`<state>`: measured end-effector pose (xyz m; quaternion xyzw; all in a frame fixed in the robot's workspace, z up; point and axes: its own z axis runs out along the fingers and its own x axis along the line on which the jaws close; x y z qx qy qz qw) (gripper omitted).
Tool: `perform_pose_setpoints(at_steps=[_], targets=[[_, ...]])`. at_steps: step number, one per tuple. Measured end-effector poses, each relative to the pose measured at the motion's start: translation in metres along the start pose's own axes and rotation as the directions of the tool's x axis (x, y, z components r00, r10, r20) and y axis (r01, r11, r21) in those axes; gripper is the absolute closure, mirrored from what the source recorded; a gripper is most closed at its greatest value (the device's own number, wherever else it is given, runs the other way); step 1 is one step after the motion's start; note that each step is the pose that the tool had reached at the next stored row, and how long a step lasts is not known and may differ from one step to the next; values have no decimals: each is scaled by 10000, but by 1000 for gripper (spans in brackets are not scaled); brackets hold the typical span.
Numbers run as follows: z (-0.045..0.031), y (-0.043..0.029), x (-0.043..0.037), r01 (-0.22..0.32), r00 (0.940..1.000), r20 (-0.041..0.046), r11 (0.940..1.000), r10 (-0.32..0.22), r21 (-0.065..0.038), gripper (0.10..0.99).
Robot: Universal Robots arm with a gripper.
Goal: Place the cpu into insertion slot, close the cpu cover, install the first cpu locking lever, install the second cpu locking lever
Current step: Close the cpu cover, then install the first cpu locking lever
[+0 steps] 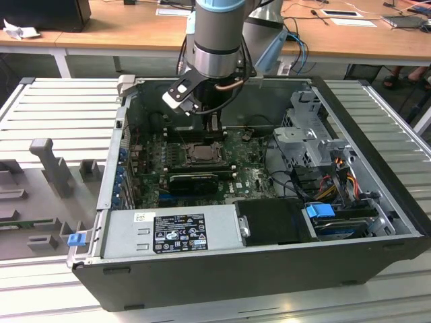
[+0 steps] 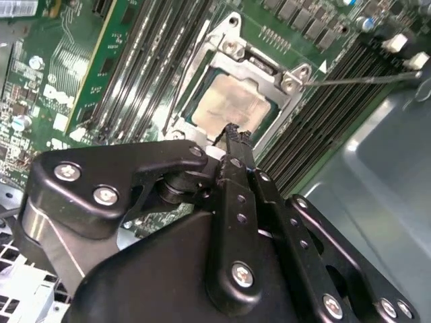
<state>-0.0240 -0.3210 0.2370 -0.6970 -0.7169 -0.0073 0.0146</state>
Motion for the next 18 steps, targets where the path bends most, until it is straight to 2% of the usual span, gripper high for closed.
perform_pose_setpoints(at_steps=[6, 12, 18], targets=[[1, -94, 3, -1, 10000, -19, 10000, 1, -7, 980], [-8, -111, 3, -1, 10000, -21, 10000, 1, -8, 980], [-59, -112, 5, -1, 10000, -20, 10000, 1, -8, 980]])
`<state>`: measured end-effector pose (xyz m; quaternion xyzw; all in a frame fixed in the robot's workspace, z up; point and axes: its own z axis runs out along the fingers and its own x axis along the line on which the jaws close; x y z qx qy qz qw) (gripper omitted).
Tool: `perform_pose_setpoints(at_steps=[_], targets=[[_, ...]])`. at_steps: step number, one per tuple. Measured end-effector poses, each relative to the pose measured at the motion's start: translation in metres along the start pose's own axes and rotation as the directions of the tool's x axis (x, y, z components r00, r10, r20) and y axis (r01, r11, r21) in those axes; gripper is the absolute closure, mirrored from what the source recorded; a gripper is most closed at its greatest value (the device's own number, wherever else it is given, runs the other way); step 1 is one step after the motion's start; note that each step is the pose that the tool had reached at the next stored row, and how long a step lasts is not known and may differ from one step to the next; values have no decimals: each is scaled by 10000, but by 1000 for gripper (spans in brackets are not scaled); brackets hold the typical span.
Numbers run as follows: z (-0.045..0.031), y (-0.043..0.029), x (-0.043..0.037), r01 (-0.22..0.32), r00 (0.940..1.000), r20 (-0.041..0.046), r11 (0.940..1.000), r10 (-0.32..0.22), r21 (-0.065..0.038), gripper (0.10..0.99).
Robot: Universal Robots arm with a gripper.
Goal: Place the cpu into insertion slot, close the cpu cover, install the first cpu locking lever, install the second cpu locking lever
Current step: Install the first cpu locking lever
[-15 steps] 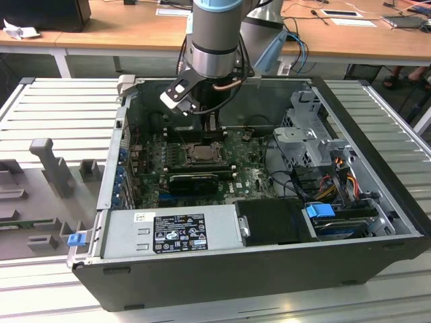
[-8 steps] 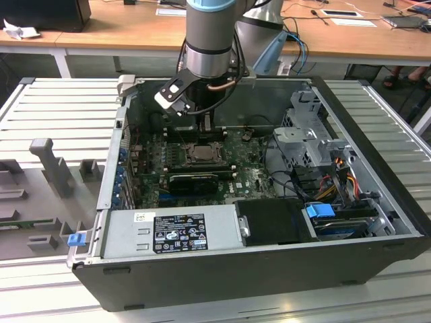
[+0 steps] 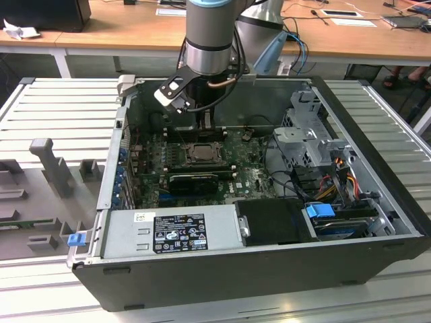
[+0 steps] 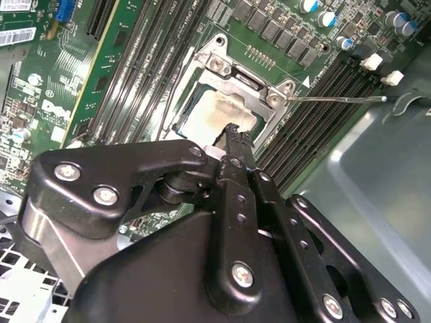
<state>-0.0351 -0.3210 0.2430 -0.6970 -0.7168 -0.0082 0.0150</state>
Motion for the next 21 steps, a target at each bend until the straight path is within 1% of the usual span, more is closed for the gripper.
perform_pose_setpoints(at_steps=[5, 10, 11, 15, 17, 18, 19, 21], targets=[[-62, -4, 2, 0, 10000, 1, 10000, 0, 0, 980], [-160, -7, 4, 1, 10000, 0, 10000, -1, -14, 980], [-160, -8, 4, 1, 10000, -1, 10000, -1, -33, 980], [-161, -8, 2, 101, 9999, -13, 9999, -101, -32, 980], [-161, -8, 2, 492, 9988, -12, 9988, -492, -19, 980], [-160, -8, 2, 792, 9969, -10, 9969, -792, -9, 980], [-159, -8, 2, 1169, 9931, -7, 9931, -1169, 4, 980], [-158, -8, 2, 1722, 9851, -5, 9851, -1722, 23, 980]])
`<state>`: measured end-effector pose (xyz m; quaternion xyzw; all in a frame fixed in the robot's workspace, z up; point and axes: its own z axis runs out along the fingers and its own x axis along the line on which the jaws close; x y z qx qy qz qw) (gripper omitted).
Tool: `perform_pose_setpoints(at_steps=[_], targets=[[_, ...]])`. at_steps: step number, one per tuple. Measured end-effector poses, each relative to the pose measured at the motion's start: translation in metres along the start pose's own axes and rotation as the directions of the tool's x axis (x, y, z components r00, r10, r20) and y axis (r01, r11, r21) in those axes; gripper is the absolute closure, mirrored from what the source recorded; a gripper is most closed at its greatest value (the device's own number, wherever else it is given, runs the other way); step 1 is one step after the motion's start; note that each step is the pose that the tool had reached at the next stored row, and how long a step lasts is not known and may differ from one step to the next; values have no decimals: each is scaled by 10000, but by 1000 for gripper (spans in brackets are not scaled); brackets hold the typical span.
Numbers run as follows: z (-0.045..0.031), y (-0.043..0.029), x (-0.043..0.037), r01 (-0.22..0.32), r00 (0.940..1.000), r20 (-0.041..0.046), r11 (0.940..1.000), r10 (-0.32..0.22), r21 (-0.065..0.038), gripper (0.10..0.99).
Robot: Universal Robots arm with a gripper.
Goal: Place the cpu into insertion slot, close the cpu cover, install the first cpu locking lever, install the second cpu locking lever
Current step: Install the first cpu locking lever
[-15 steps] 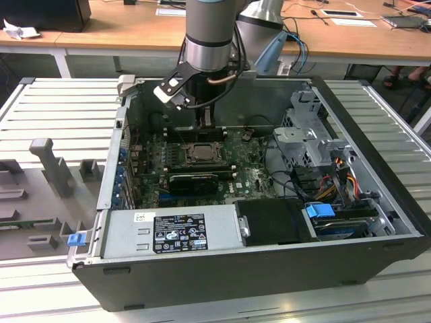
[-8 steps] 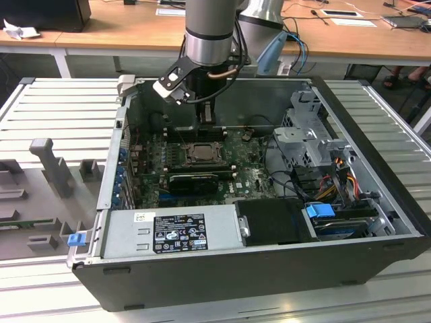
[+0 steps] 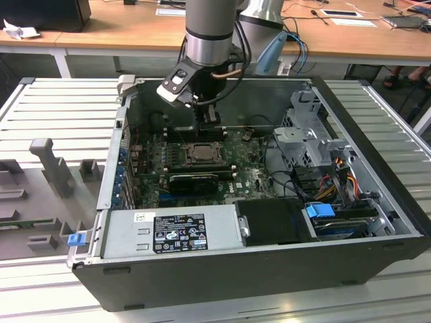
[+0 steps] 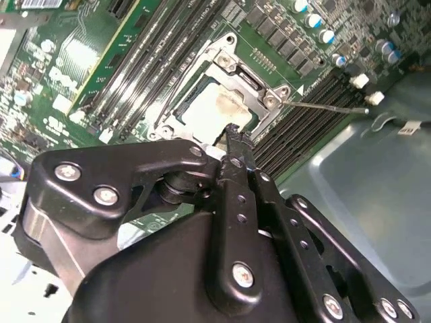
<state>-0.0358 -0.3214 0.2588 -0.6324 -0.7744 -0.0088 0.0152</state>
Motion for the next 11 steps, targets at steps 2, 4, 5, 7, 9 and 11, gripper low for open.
perform_pose_setpoints(at_steps=[2, 4, 5, 7, 9, 11], targets=[[1, 0, 0, 248, 9997, 1, 9997, -248, 8, 980], [1, 0, 0, 470, 9989, 2, 9989, -470, 16, 980], [1, 0, 0, 606, 9982, 2, 9982, -606, 21, 980], [1, 0, 0, 887, 9961, 4, 9961, -887, 31, 980], [1, 0, 0, 1102, 9939, 3, 9939, -1102, 38, 980], [1, 0, 0, 1403, 9901, 4, 9901, -1403, 49, 980]])
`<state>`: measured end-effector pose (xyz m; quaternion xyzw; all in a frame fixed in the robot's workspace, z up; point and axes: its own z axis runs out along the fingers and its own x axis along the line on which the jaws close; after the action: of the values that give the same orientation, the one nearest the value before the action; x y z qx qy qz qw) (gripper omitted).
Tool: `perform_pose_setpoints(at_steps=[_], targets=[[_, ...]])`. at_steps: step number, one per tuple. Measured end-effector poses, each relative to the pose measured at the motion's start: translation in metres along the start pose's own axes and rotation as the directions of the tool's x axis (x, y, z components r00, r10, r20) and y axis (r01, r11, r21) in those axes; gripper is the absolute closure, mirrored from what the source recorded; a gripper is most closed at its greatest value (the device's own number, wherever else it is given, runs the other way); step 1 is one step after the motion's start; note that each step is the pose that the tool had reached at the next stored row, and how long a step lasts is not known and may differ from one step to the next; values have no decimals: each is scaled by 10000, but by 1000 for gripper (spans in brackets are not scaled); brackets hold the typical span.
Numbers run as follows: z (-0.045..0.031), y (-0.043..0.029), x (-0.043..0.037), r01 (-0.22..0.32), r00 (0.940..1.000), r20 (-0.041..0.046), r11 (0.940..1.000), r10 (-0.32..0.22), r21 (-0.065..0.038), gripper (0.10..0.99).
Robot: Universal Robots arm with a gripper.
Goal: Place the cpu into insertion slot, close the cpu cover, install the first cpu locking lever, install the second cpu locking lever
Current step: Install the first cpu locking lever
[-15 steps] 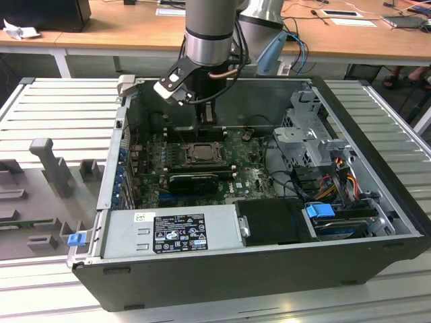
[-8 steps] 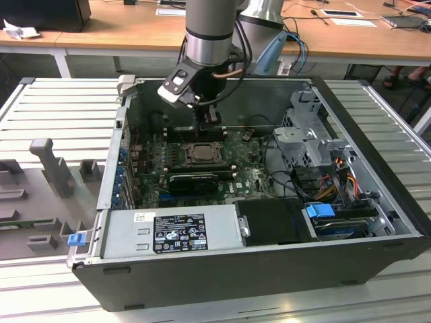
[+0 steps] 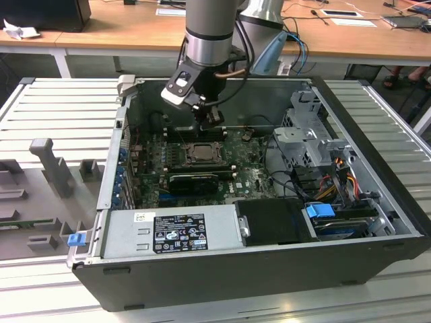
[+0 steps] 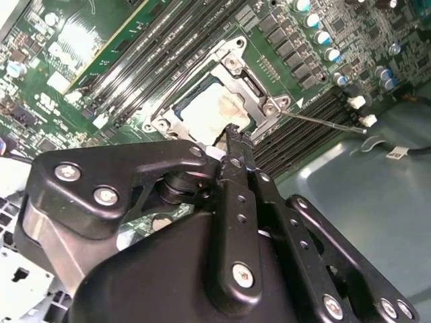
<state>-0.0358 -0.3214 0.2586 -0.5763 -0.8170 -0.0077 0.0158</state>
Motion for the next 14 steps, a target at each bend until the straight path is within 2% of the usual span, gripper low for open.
perform_pose_setpoints(at_steps=[5, 11, 14], targets=[[0, 0, 0, 483, 9988, 2, 9988, -483, 17, 980], [1, 0, 0, 1129, 9936, 3, 9936, -1129, 34, 980], [2, 0, 0, 1436, 9896, 32, 9896, -1436, -21, 980]])
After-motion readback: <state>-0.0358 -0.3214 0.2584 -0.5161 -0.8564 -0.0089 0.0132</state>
